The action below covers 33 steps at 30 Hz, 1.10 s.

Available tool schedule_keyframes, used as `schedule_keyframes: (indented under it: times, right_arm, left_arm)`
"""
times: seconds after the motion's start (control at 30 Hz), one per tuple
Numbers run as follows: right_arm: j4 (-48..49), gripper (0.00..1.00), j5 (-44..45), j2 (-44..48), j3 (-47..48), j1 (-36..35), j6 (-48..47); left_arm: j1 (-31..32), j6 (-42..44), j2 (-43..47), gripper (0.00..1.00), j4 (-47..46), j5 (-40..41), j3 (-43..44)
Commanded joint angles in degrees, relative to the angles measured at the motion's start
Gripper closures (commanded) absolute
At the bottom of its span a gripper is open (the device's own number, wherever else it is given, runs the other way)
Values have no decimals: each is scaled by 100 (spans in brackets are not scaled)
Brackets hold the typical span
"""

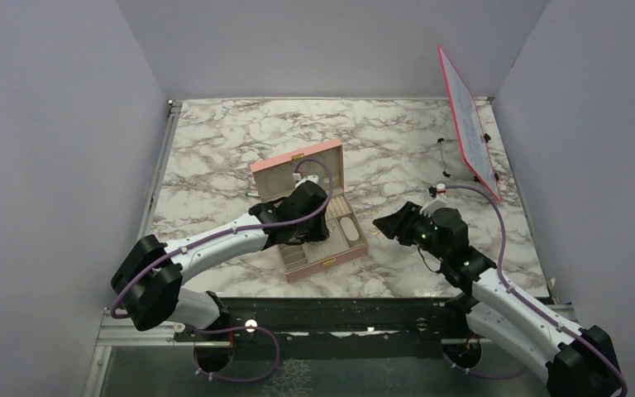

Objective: Organize the mixed jewelry

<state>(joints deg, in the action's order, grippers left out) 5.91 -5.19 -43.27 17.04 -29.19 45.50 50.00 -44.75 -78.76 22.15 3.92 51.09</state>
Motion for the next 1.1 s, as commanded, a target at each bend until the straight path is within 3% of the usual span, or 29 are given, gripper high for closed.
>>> schedule_keyframes:
  times: [0.0, 0.6, 0.83, 1.07]
  right_arm:
    - [32, 47, 45, -31, -16, -17, -14]
    - [-198, 47, 35, -126, 144, -17, -61]
    - [-578, 55, -113, -1300, 827, -17, -358]
    - [-714, 65, -619, -2422, 1219, -38, -463]
  left_arm:
    - [19, 19, 65, 77, -6, -62, 91]
    - [19, 23, 370, 72, 111, -172, 222]
    - [19, -69, 797, 65, 123, -35, 176]
    - [19, -98, 1466, 48, 123, 575, -125]
